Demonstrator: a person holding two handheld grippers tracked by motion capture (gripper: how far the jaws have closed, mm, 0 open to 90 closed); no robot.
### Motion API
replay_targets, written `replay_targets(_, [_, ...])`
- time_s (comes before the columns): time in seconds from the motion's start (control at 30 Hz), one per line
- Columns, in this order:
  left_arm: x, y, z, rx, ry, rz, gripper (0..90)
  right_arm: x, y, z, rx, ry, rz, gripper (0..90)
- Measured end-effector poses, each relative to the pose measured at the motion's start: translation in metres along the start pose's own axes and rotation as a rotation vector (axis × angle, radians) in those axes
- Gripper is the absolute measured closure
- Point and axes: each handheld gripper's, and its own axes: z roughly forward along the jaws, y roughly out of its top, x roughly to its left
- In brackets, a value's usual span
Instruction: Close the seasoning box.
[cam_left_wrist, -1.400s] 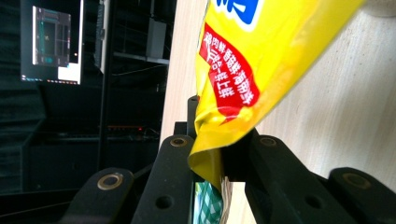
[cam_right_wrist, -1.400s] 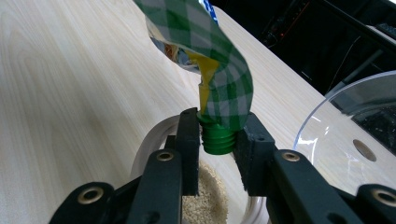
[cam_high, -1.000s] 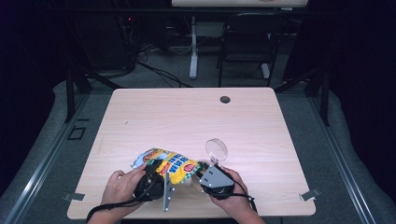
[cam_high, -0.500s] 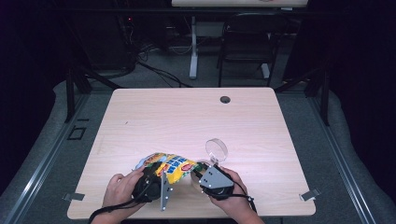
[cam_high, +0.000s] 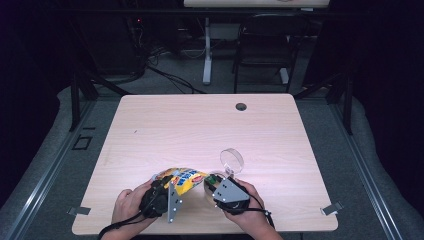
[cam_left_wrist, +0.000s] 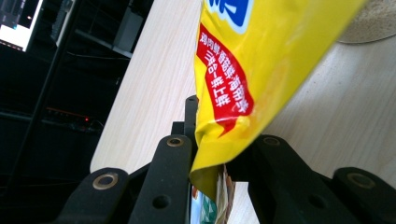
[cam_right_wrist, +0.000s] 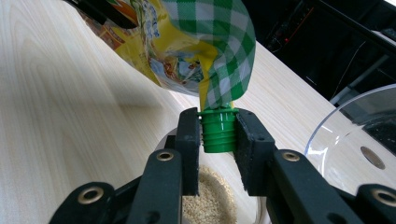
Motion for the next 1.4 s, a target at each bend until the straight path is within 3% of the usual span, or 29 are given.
replay_targets(0.13, [-0.003, -0.003, 0.003, -0.03, -0.017, -0.057, 80.9, 0.001, 0.0, 0.0, 0.001, 0.003, -0.002, 72.6])
replay_targets(0.43, [-0.006, -0.007, 0.007, -0.032, -0.046, -0.081, 77.4, 0.001, 0.0, 0.001, 0.001, 0.007, -0.01, 72.5])
replay_targets(0.77, [-0.004, -0.013, 0.008, -0.052, -0.092, -0.152, 77.2, 0.003, 0.0, 0.001, -0.002, 0.011, -0.015, 72.5])
replay_targets(1.03, [-0.005, -0.017, 0.011, -0.08, -0.158, -0.198, 70.0, 0.003, 0.0, 0.001, -0.003, 0.012, -0.019, 72.5])
replay_targets(1.23, [-0.004, -0.021, 0.012, -0.105, -0.203, -0.268, 67.7, 0.003, 0.0, 0.001, -0.006, 0.013, -0.021, 72.5])
replay_targets(1.4, [-0.001, -0.024, 0.013, -0.114, -0.221, -0.317, 73.1, 0.004, 0.0, 0.001, -0.006, 0.015, -0.027, 72.3])
